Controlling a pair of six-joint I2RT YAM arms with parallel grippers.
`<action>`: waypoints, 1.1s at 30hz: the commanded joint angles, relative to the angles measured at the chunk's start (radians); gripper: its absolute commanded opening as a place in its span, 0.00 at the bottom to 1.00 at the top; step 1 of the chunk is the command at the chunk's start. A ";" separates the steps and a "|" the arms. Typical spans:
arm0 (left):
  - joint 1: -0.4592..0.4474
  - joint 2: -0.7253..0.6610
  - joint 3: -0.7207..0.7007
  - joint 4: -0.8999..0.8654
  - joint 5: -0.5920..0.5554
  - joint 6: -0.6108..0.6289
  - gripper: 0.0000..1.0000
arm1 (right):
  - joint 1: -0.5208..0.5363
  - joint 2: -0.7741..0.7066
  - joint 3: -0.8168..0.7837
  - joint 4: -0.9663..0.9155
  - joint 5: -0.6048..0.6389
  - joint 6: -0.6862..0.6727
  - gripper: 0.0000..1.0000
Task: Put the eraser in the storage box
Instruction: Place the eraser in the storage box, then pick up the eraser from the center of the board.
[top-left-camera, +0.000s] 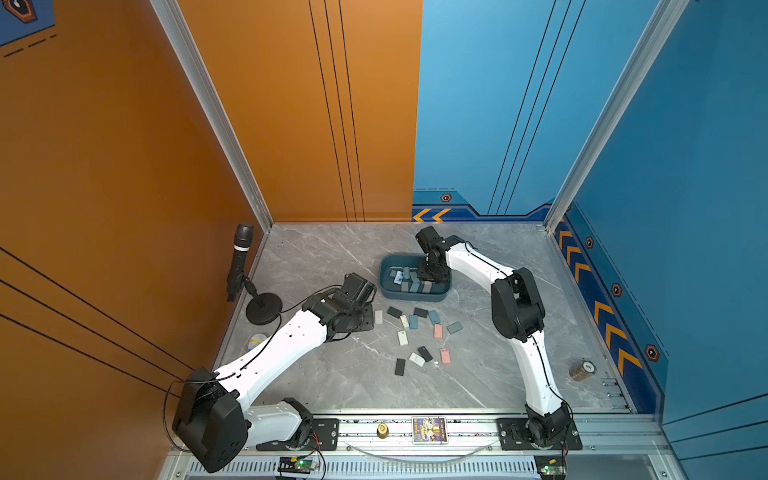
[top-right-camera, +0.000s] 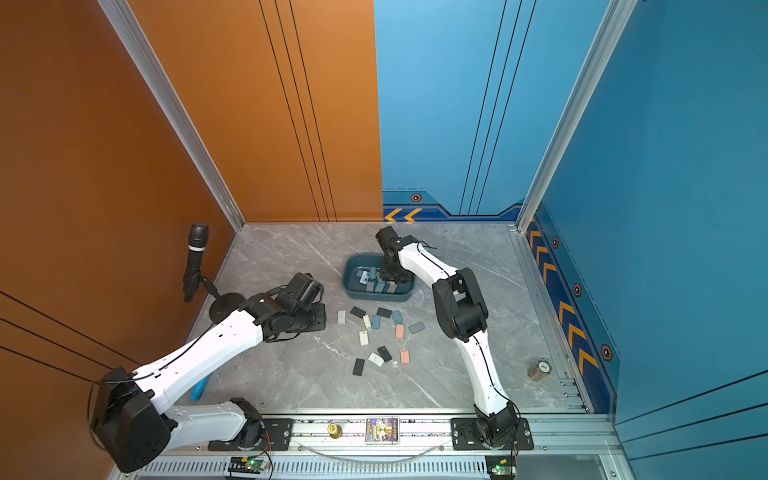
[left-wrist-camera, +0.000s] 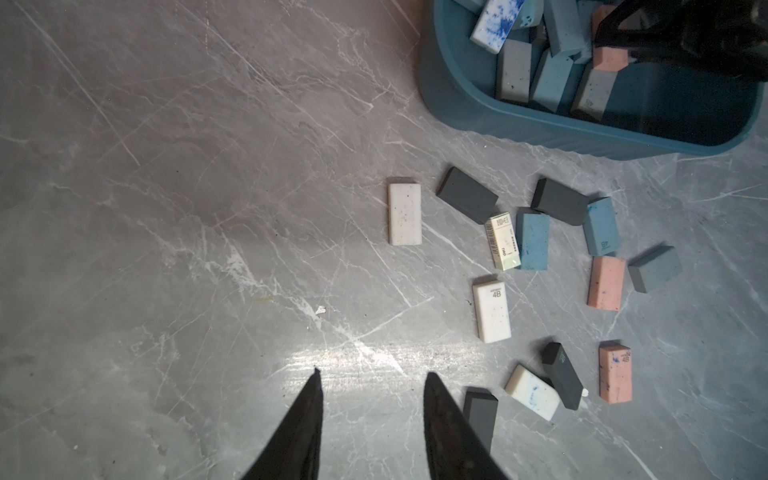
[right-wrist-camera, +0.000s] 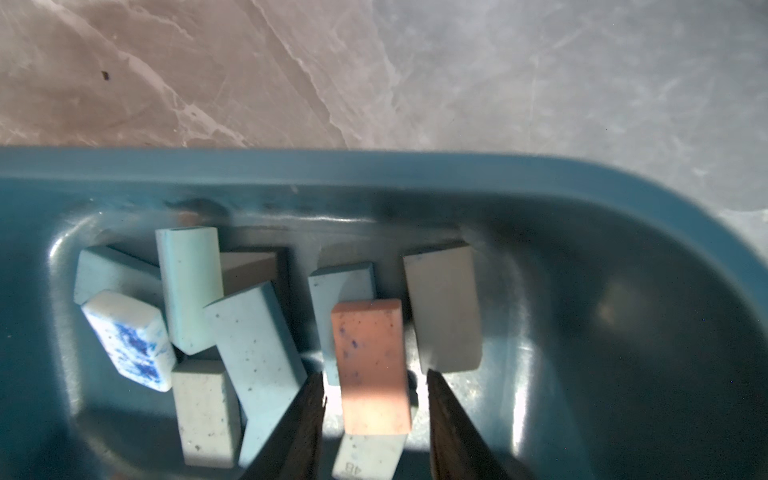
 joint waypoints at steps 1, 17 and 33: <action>0.008 0.005 0.002 -0.024 0.016 -0.004 0.41 | 0.002 -0.076 0.020 -0.045 0.007 -0.008 0.44; -0.018 0.056 -0.007 -0.024 0.032 0.001 0.42 | 0.053 -0.540 -0.303 -0.015 0.107 0.009 0.47; -0.073 0.209 0.016 0.011 0.038 0.014 0.46 | 0.187 -0.922 -0.800 0.038 0.141 0.186 0.48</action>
